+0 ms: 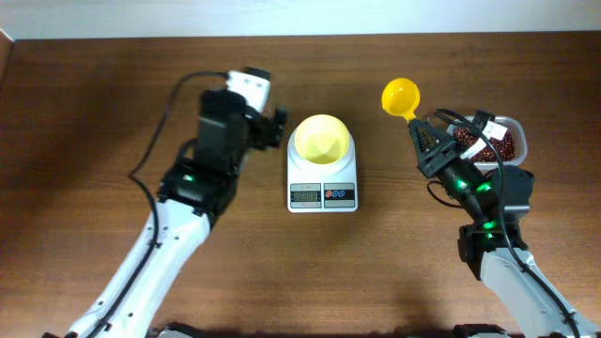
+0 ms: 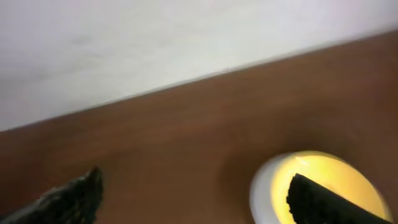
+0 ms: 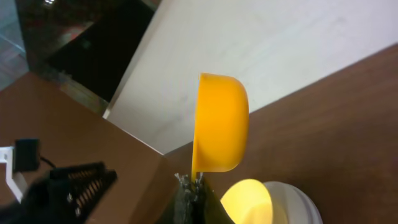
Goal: Scoop item into bowl and weigh 50g on scale
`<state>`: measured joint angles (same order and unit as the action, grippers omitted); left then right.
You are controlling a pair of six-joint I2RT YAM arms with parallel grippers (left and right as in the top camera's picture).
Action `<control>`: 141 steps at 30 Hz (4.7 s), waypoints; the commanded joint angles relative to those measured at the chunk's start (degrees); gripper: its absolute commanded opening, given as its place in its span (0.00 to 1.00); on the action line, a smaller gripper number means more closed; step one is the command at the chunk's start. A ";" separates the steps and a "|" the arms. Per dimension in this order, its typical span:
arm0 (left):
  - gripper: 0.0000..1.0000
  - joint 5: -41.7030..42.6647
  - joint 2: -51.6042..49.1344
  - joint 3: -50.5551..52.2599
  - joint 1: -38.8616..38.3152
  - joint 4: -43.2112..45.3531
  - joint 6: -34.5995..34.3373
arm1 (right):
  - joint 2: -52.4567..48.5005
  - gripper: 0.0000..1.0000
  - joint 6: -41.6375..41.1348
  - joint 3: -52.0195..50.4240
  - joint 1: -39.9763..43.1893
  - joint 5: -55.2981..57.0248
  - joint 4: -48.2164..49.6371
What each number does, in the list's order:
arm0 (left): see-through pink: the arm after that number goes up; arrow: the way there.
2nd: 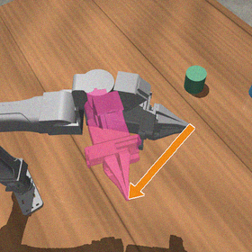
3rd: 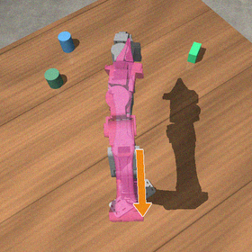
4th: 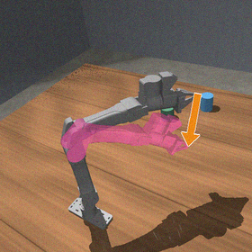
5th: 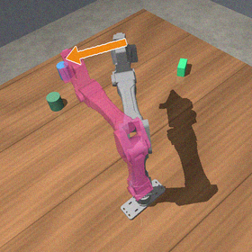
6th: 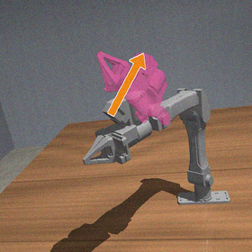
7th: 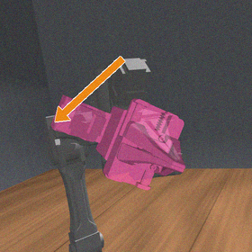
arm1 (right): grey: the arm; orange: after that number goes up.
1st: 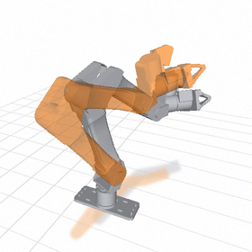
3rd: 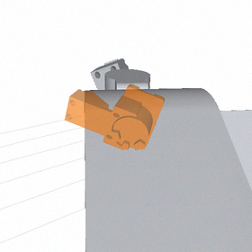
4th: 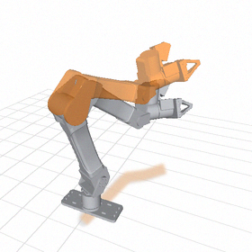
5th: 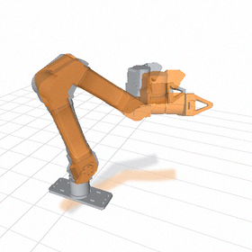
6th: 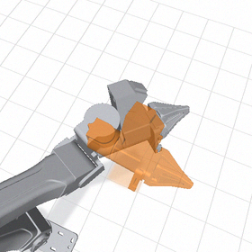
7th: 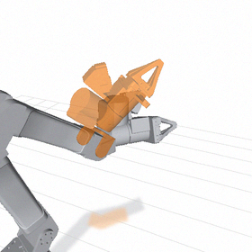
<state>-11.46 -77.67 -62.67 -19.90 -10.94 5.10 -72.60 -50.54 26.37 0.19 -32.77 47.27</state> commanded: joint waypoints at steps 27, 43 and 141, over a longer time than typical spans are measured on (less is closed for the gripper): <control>0.99 27.10 20.70 -0.07 13.68 -22.16 13.86 | -0.15 0.04 0.81 1.07 0.22 2.69 -3.82; 0.99 34.69 24.59 -0.94 13.68 -32.33 23.30 | -0.15 0.04 0.81 1.07 0.22 0.24 -3.80; 0.99 38.23 18.75 -5.84 13.68 -34.93 19.87 | -0.15 0.04 0.61 1.07 0.22 -11.69 -3.41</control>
<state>27.62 -58.94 -67.31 -6.39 -46.00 25.67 -72.71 -50.54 26.48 0.19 -43.05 43.35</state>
